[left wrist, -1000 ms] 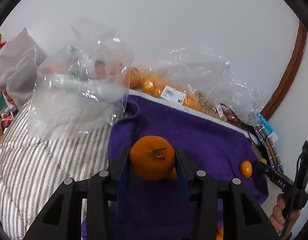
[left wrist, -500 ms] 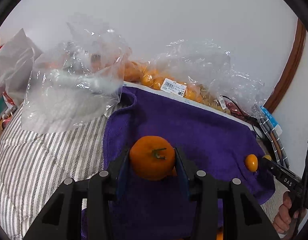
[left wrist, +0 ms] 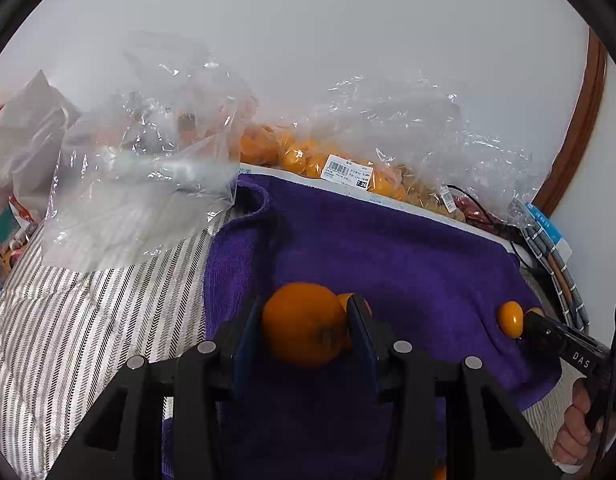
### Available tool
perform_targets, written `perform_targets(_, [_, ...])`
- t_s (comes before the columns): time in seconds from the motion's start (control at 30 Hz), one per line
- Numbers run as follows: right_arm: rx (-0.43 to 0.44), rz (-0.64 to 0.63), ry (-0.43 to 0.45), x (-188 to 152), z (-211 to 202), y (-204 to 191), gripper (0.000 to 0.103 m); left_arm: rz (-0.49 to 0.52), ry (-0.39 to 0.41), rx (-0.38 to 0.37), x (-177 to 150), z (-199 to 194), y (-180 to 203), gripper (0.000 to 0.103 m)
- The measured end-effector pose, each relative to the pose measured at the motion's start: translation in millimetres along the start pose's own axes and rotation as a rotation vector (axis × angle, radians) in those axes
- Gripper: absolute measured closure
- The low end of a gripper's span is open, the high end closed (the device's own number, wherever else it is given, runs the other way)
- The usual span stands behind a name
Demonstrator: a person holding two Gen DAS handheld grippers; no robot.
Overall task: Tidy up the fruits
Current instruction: 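Carry both held fruits over the purple towel and open both grippers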
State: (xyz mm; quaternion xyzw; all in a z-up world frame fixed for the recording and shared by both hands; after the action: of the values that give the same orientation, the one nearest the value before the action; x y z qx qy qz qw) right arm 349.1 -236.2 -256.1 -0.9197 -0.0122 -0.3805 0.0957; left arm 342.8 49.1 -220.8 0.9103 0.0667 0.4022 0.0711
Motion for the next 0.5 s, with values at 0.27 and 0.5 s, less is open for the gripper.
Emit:
perform_targets(0.27, [0.002,0.004,0.001,-1,-1,1,0.073,-0.005,-0.005,-0.023,1,1,1,0.061])
perform_targets(0.5, [-0.008,-0.017,0.066,6,-15,-4,0.055,-0.022,0.029,-0.049,5,-10,-1,0.054])
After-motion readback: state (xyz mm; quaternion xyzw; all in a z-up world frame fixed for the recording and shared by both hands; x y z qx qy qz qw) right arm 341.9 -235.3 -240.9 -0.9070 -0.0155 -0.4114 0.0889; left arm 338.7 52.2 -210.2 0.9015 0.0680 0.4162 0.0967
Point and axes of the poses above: each gripper's, at about its wrist camera, not at the fingertips, and z roughly the way its jaws point, y to its right, x to its top, the point moved 8 cm from there along z, roughly the way its jaws point, and after that the axes turned 6 degrees about x, right-handed, at the moved point
